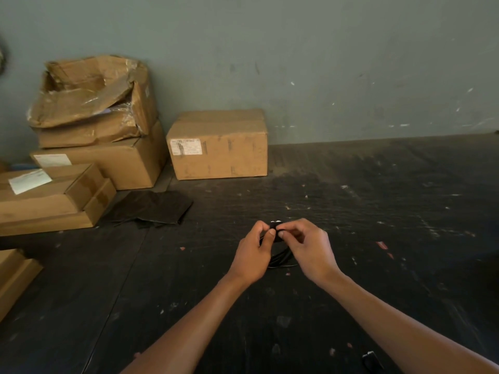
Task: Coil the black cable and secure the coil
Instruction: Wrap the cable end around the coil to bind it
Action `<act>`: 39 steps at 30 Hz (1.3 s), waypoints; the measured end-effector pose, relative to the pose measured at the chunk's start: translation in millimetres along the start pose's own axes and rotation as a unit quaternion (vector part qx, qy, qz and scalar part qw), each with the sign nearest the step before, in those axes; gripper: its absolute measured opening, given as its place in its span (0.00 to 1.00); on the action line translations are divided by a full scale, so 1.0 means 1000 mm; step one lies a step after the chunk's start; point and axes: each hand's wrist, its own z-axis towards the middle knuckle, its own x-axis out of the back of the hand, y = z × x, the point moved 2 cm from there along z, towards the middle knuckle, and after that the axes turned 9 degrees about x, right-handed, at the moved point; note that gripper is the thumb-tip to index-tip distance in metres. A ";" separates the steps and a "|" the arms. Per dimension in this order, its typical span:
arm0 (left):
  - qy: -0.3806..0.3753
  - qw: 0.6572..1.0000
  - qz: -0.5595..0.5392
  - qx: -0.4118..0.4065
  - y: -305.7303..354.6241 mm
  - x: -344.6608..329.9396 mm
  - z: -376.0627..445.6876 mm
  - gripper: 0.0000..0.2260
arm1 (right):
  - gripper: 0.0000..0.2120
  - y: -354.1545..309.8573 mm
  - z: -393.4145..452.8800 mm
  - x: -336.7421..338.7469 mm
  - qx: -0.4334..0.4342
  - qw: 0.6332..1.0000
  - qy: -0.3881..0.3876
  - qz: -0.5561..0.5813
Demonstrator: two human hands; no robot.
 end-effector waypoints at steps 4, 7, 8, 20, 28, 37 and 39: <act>-0.018 0.999 0.043 -0.016 0.001 0.000 0.000 0.07 | 0.08 0.004 -0.001 0.003 0.004 1.000 0.013 -0.017; -0.043 0.997 0.055 -0.028 -0.001 0.000 -0.001 0.07 | 0.07 0.006 -0.001 0.003 -0.039 0.999 -0.003 0.028; -0.053 0.997 0.055 -0.029 -0.002 0.001 -0.002 0.07 | 0.07 0.006 -0.002 0.003 -0.047 0.998 -0.006 0.041; -0.076 0.992 0.104 -0.017 -0.004 0.007 0.001 0.07 | 0.09 0.016 -0.003 0.000 -0.090 0.993 -0.015 0.077; -0.035 0.999 -0.002 0.010 0.002 0.019 0.003 0.05 | 0.08 0.023 0.007 0.006 -0.188 0.961 0.063 0.194; -0.034 0.929 -0.332 0.158 -0.007 0.013 0.000 0.07 | 0.06 0.030 0.012 0.003 -0.294 0.892 0.150 0.308; -0.023 0.920 -0.349 0.174 -0.005 0.012 0.002 0.09 | 0.06 0.034 0.010 0.000 -0.316 0.876 0.154 0.330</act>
